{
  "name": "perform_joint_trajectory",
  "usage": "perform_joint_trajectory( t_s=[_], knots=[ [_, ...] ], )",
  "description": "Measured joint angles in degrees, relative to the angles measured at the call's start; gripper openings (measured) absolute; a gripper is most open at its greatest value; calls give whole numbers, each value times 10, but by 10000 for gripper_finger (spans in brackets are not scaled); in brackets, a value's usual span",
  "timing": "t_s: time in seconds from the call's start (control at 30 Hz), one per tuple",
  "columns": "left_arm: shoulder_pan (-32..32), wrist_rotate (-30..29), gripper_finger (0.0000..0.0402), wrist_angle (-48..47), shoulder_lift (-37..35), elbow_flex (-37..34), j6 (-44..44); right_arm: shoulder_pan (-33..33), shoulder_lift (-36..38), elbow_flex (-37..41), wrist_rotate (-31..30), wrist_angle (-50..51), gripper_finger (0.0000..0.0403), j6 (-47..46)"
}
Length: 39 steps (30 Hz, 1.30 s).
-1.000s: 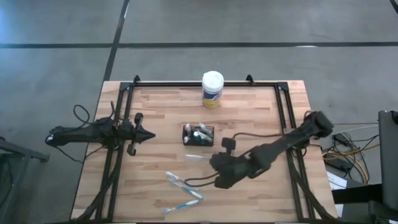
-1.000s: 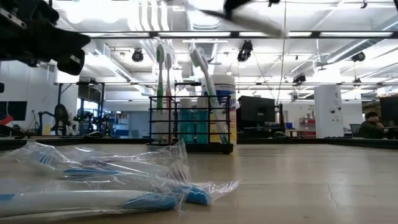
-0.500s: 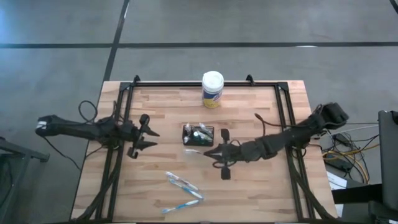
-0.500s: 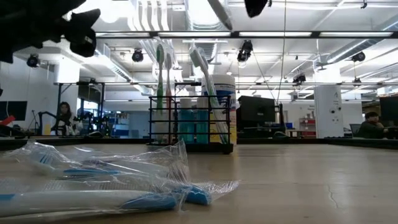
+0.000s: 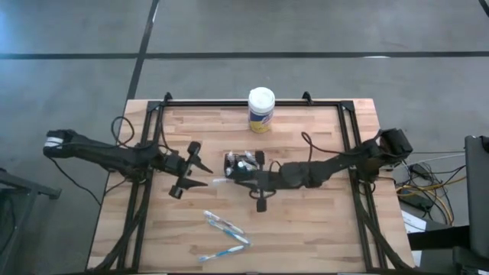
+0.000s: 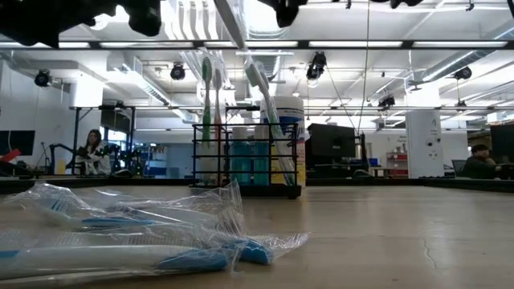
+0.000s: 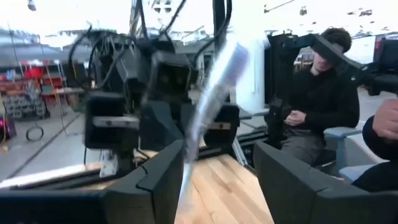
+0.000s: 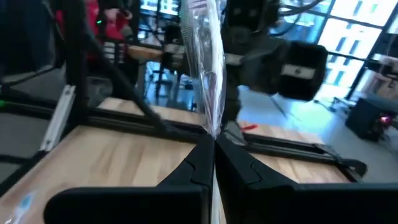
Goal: Pick & Place toothbrushing station
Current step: Put the right violet toothbrush into the black wire organizer
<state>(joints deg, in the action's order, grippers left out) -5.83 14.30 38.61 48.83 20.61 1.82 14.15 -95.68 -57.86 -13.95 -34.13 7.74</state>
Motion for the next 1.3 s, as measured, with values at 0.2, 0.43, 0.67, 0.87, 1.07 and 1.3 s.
perform_joint_trajectory(
  t_s=[0.2,0.43,0.67,0.87,1.07,1.3],
  knots=[
    [0,-5,195,3,42,28,-4,-26,-5,0,-1,-11,8,0],
    [0,-51,190,22,82,61,2,-35,-8,-10,-1,-15,8,11],
    [0,-69,184,29,93,73,11,-34,-8,-14,-1,-13,8,21],
    [-1,-54,183,1,83,73,-15,-34,-2,-12,-24,-13,8,31],
    [-3,-53,183,-43,65,73,-19,-33,4,-12,-26,-15,8,32],
    [-3,-128,183,-40,48,73,1,-31,3,-19,-20,-12,8,30]
  ],
)
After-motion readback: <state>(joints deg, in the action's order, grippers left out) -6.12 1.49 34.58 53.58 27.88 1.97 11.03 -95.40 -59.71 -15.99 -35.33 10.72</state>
